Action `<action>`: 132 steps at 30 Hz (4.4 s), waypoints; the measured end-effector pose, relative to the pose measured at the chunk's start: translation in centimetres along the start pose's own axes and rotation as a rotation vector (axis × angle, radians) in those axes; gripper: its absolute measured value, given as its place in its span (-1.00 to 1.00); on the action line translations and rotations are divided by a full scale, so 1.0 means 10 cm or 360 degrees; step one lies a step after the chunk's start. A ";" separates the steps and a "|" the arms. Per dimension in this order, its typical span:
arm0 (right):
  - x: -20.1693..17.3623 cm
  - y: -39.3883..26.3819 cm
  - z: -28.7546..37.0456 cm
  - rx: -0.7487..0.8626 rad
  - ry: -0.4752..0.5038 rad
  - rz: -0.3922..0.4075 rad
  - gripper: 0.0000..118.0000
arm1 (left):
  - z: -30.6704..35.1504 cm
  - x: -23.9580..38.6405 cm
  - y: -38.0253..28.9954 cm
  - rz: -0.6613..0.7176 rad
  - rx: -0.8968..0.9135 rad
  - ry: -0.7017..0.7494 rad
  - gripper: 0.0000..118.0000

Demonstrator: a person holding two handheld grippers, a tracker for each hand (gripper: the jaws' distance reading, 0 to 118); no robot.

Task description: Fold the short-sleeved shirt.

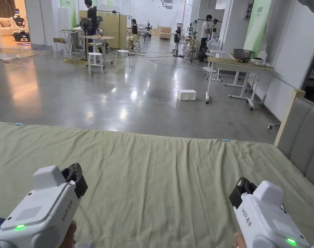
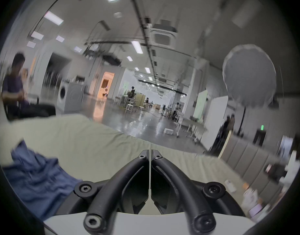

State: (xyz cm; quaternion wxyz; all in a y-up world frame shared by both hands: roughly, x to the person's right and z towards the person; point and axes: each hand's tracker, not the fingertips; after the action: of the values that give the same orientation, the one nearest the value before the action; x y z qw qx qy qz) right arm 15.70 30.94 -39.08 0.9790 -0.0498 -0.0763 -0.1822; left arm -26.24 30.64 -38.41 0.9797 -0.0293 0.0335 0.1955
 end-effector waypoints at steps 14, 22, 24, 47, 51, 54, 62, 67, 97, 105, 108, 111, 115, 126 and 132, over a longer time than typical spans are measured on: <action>-0.60 -0.47 0.06 0.0370 0.0293 0.2807 -1.00 | 0.07 0.41 -0.40 -0.1989 -0.0074 -0.0009 -0.97; -0.70 -0.22 0.23 0.0281 0.0189 0.2215 -1.00 | 0.04 0.35 -0.25 -0.1764 -0.0059 -0.0022 -0.97; -0.57 -0.12 0.10 0.0202 0.0152 0.1837 -1.00 | 0.00 0.29 -0.18 -0.1400 -0.0117 0.0013 -0.97; -0.58 -0.18 0.11 -0.0006 0.0156 0.0771 -0.99 | 0.27 -0.48 -0.03 -0.0539 -0.0336 0.0124 -0.97; -0.71 -0.31 0.07 -0.0044 0.0221 0.0782 -0.99 | 0.41 -0.99 -0.04 -0.0490 -0.0495 0.0276 -0.97; -0.79 -0.43 0.01 -0.0097 0.0258 0.0779 -1.00 | 0.48 -1.42 -0.02 -0.0428 -0.0626 0.0366 -0.97; -0.97 -0.70 -0.03 -0.0192 0.0369 0.0884 -1.00 | 0.52 -2.51 -0.13 -0.0325 -0.0978 0.0616 -0.20; -1.07 -0.83 -0.01 -0.0224 0.0413 0.0960 -1.00 | 0.46 -2.86 -0.30 -0.0292 -0.1128 0.0506 0.62; -1.19 -1.16 0.03 -0.0325 0.0504 0.1126 -1.00 | 0.11 -3.12 -0.85 -0.0517 -0.1164 0.0630 -0.94; -1.15 -1.10 0.00 -0.0309 0.0397 0.1115 -1.00 | 0.24 -2.84 -0.32 -0.0443 -0.0808 0.0617 -0.95; -1.13 -1.09 0.01 -0.0288 0.0392 0.1118 -1.00 | 0.25 -2.68 -0.10 -0.0445 -0.0679 0.0585 -0.95; -1.11 -1.04 0.04 -0.0275 0.0388 0.1106 -1.00 | 0.23 -2.45 0.15 -0.0485 -0.0537 0.0545 -0.95; -1.06 -0.95 0.09 -0.0229 0.0380 0.1081 -1.00 | 0.18 -2.02 0.51 -0.0579 -0.0367 0.0435 -0.95; -0.70 -0.53 0.25 -0.0097 0.0260 0.0977 -0.99 | 0.00 -0.55 1.08 -0.0687 -0.0110 0.0020 -0.95; -0.35 -0.32 0.37 -0.0040 0.0174 0.0953 -1.00 | -0.08 0.35 0.92 -0.0710 -0.0098 -0.0337 -0.95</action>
State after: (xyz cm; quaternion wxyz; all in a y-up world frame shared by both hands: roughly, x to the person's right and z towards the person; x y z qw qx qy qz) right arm 10.79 29.62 -35.84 0.9912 -0.0724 -0.0032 0.1110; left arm -26.57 40.41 -39.89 0.9953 -0.0451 -0.0826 -0.0228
